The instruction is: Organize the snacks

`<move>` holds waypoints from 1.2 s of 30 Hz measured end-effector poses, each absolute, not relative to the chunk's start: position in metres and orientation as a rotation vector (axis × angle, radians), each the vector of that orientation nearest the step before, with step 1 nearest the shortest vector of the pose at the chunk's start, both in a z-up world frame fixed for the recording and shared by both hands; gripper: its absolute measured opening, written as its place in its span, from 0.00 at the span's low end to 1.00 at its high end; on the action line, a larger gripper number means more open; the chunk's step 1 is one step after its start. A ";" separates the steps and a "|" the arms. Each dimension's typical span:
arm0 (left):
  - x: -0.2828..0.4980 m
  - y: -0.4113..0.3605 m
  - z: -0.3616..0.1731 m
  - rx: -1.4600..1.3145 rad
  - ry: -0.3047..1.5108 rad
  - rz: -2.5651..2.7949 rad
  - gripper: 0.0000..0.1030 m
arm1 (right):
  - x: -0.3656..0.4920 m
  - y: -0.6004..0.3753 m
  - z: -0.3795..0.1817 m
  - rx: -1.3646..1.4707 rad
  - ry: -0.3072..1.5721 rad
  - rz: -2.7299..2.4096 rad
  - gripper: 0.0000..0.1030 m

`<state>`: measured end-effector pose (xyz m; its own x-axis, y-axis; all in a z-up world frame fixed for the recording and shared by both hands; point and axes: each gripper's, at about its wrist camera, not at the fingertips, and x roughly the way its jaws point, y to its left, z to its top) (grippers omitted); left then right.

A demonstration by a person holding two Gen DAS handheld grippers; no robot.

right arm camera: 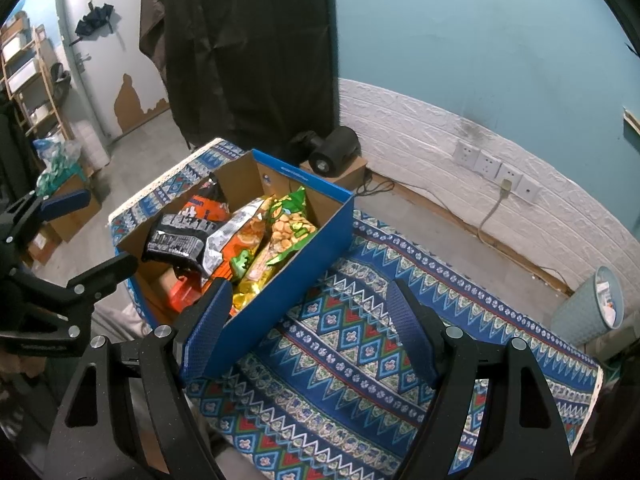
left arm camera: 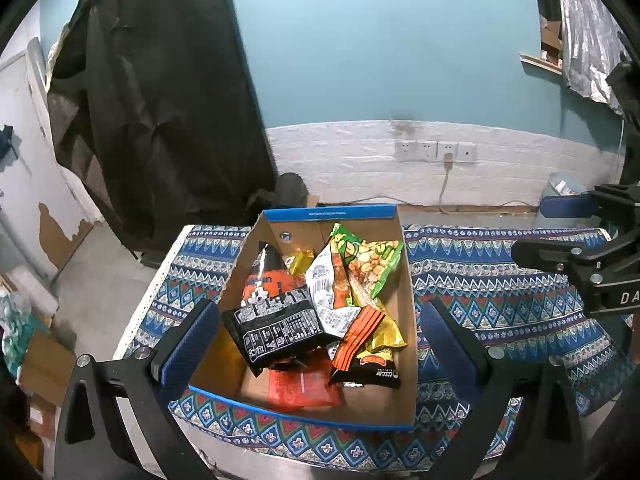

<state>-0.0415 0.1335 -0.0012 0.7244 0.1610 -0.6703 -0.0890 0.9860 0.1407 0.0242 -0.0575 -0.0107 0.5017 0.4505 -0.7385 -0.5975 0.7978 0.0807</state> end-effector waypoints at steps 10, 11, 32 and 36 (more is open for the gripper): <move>-0.043 0.133 -0.001 0.115 0.737 0.161 0.98 | 0.025 -0.058 -0.012 -0.195 0.834 0.636 0.76; -0.043 0.132 -0.001 0.120 0.737 0.165 0.98 | 0.025 -0.058 -0.012 -0.196 0.835 0.636 0.76; -0.042 0.135 -0.001 0.116 0.750 0.170 0.98 | 0.025 -0.058 -0.013 -0.198 0.837 0.637 0.76; -0.042 0.135 0.000 0.115 0.747 0.165 0.98 | 0.025 -0.058 -0.013 -0.197 0.839 0.636 0.76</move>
